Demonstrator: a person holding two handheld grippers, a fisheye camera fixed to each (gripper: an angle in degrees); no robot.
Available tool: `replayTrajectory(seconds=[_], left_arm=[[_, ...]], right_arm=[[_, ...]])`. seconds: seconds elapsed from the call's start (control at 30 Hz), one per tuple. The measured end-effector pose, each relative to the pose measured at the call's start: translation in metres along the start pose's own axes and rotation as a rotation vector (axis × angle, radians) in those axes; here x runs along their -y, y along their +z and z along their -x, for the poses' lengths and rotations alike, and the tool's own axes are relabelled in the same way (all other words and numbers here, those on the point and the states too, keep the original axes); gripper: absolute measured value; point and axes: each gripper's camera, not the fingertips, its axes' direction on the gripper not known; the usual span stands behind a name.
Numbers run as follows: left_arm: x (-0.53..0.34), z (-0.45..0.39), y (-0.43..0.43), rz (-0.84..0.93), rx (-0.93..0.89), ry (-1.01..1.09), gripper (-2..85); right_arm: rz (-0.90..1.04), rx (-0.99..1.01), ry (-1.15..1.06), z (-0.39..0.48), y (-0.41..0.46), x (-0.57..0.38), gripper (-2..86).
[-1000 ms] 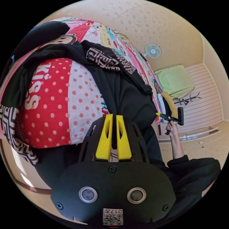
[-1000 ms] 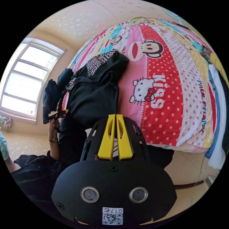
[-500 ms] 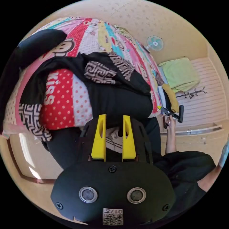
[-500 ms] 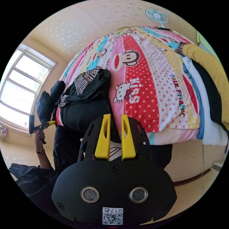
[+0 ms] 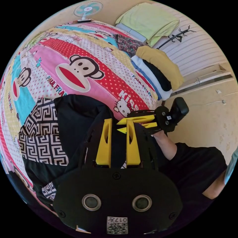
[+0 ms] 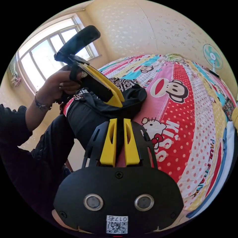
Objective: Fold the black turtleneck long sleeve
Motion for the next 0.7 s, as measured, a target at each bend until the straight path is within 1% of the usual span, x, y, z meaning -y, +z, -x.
replayTrajectory(seconds=[0.1,0.17,0.23,0.3,0.33,0.37,0.4,0.57,0.63,0.7], left_arm=[[0.012,-0.002,0.019,0.02,0.039,-0.033,10.0],[0.015,-0.006,0.028,0.038,0.089,-0.049,9.6],[0.017,-0.01,0.036,0.061,0.119,-0.053,8.7],[0.016,-0.014,0.041,0.063,0.138,-0.066,6.4],[0.016,-0.015,0.04,0.057,0.142,-0.07,4.5],[0.015,-0.018,0.039,0.048,0.143,-0.07,0.9],[0.014,-0.02,0.035,0.037,0.138,-0.062,0.2],[0.021,-0.021,0.022,0.06,0.124,-0.063,-0.8],[0.029,-0.019,0.017,0.087,0.105,-0.058,-0.9],[0.039,-0.017,0.005,0.103,0.085,-0.047,-1.0]], right_arm=[[0.026,-0.09,-0.045,0.001,0.0,-0.002,7.7],[0.047,-0.108,-0.034,-0.004,0.005,-0.005,8.4],[0.057,-0.084,-0.019,-0.011,0.007,-0.006,8.3],[-0.005,-0.042,-0.019,-0.016,-0.002,-0.007,7.8],[-0.025,-0.035,-0.023,-0.016,-0.005,-0.007,7.6],[-0.057,-0.027,-0.03,-0.018,-0.01,-0.009,7.3],[-0.075,-0.02,-0.035,-0.02,-0.011,-0.009,7.1],[-0.007,0.015,-0.025,-0.032,0.009,-0.004,5.2],[-0.005,-0.017,-0.025,-0.033,0.01,-0.003,4.0],[0.018,-0.092,-0.003,-0.037,0.007,-0.003,2.8]])
